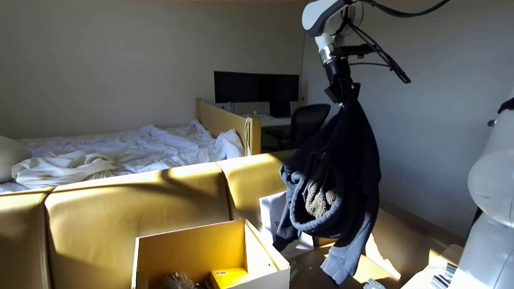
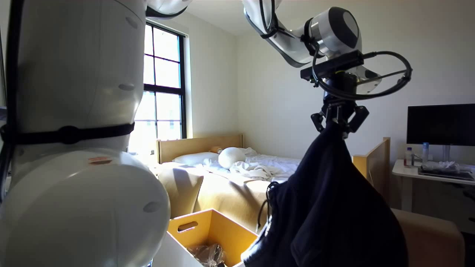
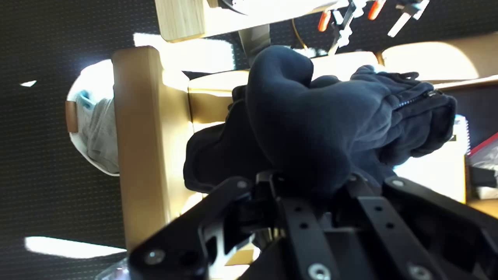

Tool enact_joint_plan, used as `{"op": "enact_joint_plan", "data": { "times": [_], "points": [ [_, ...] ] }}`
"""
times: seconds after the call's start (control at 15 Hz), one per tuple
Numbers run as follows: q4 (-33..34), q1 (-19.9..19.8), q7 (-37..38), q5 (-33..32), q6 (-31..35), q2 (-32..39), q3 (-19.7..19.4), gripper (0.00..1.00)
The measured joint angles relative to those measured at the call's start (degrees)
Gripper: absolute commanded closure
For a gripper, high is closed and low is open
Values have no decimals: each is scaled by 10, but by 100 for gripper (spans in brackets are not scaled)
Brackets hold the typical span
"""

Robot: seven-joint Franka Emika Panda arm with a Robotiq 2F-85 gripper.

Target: Remove the jumper from the box

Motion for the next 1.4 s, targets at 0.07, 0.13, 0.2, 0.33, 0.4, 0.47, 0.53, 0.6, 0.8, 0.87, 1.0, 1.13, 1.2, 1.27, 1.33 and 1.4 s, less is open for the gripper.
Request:
{"op": "enact_joint_plan", "data": {
  "times": [0.07,0.13,0.2,0.33,0.4,0.47,0.53,0.6,0.8,0.87,1.0,1.13,1.2,1.27,1.33,1.4],
  "points": [
    [-32,-8,14,-8,39,-8,-8,94],
    [-61,-15,28,-13,78,-16,-15,93],
    [-88,-20,43,-14,113,-24,-21,59],
    [-136,-24,56,-13,157,-36,-23,52],
    [-156,-24,59,-12,169,-40,-22,47],
    [-173,-23,63,-9,178,-44,-19,39],
    [-184,-22,67,-4,182,-48,-15,34],
    [-191,-20,73,2,186,-50,-12,27],
    [-193,-18,95,9,195,-55,-11,8],
    [-193,-18,101,11,196,-56,-12,2],
    [-190,-19,101,31,195,-58,-15,0],
    [-182,-19,98,56,192,-61,-15,0],
    [-174,-17,92,65,187,-66,-13,0],
    [-165,-15,86,72,178,-73,-8,0],
    [-154,-10,76,78,165,-82,-2,0],
    [-142,-4,66,85,149,-93,5,0]
  ]
}}
